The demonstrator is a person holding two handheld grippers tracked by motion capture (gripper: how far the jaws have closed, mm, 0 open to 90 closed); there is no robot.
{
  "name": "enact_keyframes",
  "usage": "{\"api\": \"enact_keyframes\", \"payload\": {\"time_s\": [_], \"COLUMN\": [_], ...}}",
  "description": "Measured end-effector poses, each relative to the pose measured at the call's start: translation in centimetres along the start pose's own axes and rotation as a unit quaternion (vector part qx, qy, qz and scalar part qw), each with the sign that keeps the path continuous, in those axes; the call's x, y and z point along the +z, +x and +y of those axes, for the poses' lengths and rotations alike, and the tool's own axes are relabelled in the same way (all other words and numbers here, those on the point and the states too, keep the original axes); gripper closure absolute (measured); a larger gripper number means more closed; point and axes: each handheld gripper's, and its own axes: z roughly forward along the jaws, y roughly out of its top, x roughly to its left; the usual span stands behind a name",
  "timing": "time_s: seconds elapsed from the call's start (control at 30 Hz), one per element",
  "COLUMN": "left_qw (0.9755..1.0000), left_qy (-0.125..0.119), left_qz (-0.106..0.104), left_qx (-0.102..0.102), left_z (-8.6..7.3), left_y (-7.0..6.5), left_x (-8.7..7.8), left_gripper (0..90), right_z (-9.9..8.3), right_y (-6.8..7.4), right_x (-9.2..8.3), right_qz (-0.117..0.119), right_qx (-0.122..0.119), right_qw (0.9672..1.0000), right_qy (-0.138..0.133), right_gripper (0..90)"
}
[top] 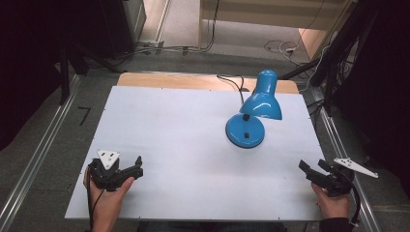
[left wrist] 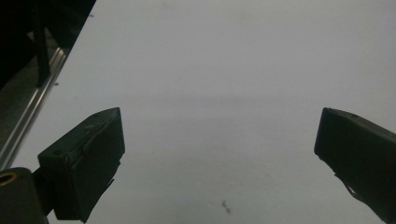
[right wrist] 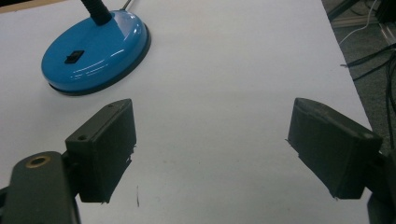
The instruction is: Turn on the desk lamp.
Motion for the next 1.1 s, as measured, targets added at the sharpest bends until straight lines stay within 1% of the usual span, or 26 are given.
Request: {"api": "enact_keyframes", "payload": {"time_s": [0.07, 0.1, 0.17, 0.23, 0.33, 0.37, 0.47, 0.5, 0.53, 0.6, 0.77, 0.9, 0.97, 1.1], "left_qw": [0.9999, 0.9998, 0.9996, 0.9996, 0.9998, 0.9998, 0.9998, 0.9998, 0.9999, 0.9999, 0.9998, 0.9998, 0.9998, 0.9999], "left_qy": [-0.009, -0.011, -0.016, -0.014, -0.007, -0.006, -0.006, -0.006, -0.007, -0.01, -0.013, -0.015, -0.016, -0.004], "left_qz": [-0.01, -0.016, -0.019, -0.022, -0.018, -0.018, -0.018, -0.017, -0.015, -0.011, -0.011, -0.005, -0.005, -0.003], "left_qx": [0.009, 0.01, 0.009, 0.006, 0.004, 0.002, -0.003, -0.003, -0.003, -0.003, -0.007, -0.008, -0.011, -0.015], "left_z": [0.0, 0.0, 0.0, 0.0, -0.1, -0.1, -0.1, -0.1, -0.1, -0.1, -0.1, -0.1, -0.1, -0.2], "left_y": [-0.2, -0.3, -0.3, -0.2, 0.1, 0.2, 0.4, 0.5, 0.5, 0.6, 0.8, 0.9, 1.0, 1.2], "left_x": [-0.3, -0.4, -0.5, -0.5, -0.3, -0.3, -0.2, -0.2, -0.2, -0.3, -0.4, -0.4, -0.4, -0.2], "left_gripper": [2.4, 2.4, 2.4, 2.4, 2.4, 2.4, 2.4, 2.4, 2.4, 2.4, 2.4, 2.4, 2.4, 2.4], "right_z": [0.0, 0.0, 0.0, 0.1, 0.1, 0.2, 0.2, 0.2, 0.2, 0.3, 0.4, 0.5, 0.6, 0.7], "right_y": [0.0, 0.1, 0.1, 0.2, 0.3, 0.4, 0.4, 0.5, 0.5, 0.6, 0.7, 1.0, 1.2, 1.3], "right_x": [0.0, -0.1, -0.1, -0.1, 0.0, 0.1, 0.3, 0.4, 0.4, 0.4, 0.5, 0.7, 0.8, 1.0], "right_qz": [0.001, 0.002, 0.001, 0.001, 0.001, 0.001, 0.002, 0.002, 0.002, 0.003, 0.003, 0.003, 0.005, 0.005], "right_qx": [-0.002, -0.001, -0.002, -0.002, -0.008, -0.006, -0.011, -0.01, -0.013, -0.012, -0.013, -0.021, -0.02, -0.027], "right_qw": [1.0, 1.0, 1.0, 1.0, 1.0, 1.0, 0.9999, 0.9999, 0.9999, 0.9999, 0.9999, 0.9998, 0.9998, 0.9996], "right_qy": [0.001, -0.001, -0.003, -0.003, -0.005, -0.005, -0.004, -0.003, -0.004, -0.003, -0.006, -0.005, -0.007, -0.008], "right_gripper": [13.5, 13.5, 13.5, 13.5, 13.5, 13.6, 13.6, 13.5, 13.6, 13.6, 13.5, 13.5, 13.6, 13.6]}}
